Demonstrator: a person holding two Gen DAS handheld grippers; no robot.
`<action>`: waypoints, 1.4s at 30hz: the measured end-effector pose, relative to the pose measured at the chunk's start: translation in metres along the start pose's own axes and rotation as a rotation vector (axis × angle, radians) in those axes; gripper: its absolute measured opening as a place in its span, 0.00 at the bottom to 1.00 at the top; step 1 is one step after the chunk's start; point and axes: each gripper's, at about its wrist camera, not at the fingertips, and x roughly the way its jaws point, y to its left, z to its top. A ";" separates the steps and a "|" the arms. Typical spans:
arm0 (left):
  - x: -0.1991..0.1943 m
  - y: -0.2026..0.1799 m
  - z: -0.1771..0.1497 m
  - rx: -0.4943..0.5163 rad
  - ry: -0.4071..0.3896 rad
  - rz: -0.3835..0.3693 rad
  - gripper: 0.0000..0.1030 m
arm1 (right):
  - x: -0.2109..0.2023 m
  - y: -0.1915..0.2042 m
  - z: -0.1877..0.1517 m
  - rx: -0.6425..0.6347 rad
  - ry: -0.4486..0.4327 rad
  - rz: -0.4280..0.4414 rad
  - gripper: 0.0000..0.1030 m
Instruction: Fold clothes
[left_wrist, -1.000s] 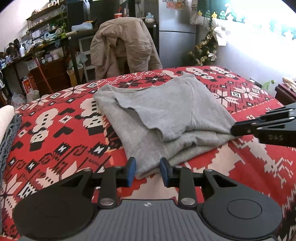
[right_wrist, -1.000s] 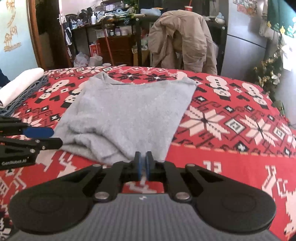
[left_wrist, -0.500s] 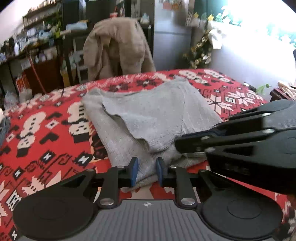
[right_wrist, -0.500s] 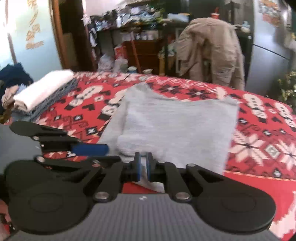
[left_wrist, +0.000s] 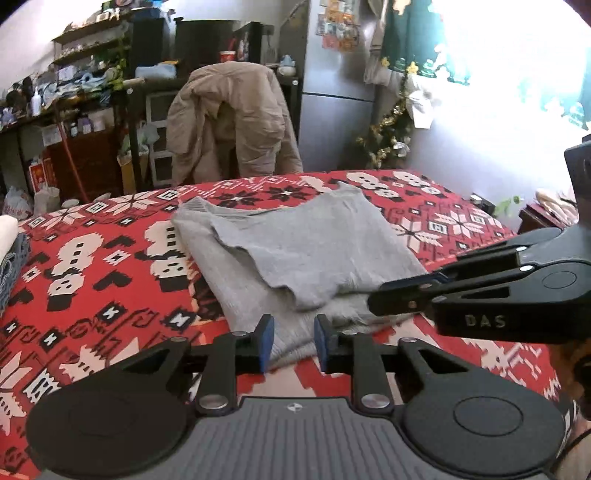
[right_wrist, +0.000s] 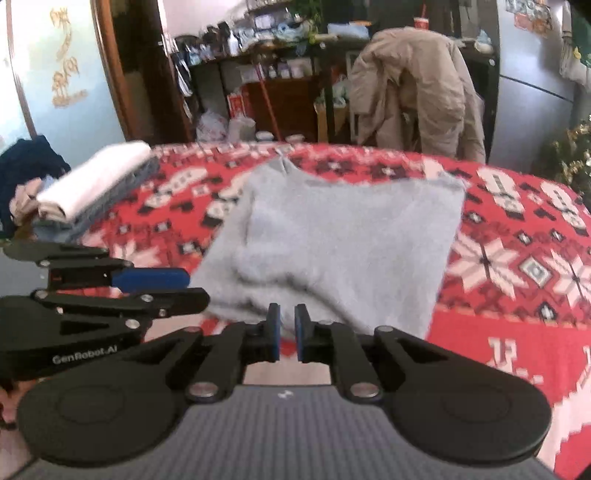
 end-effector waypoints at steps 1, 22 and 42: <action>0.003 0.004 -0.001 -0.019 0.012 -0.001 0.26 | 0.004 0.004 0.005 -0.019 -0.003 0.007 0.10; 0.012 0.000 0.007 -0.011 0.022 -0.074 0.25 | -0.002 -0.013 -0.016 0.026 0.035 -0.087 0.12; -0.035 -0.030 0.002 0.121 -0.031 -0.010 0.90 | -0.064 0.000 -0.023 0.084 -0.141 -0.159 0.96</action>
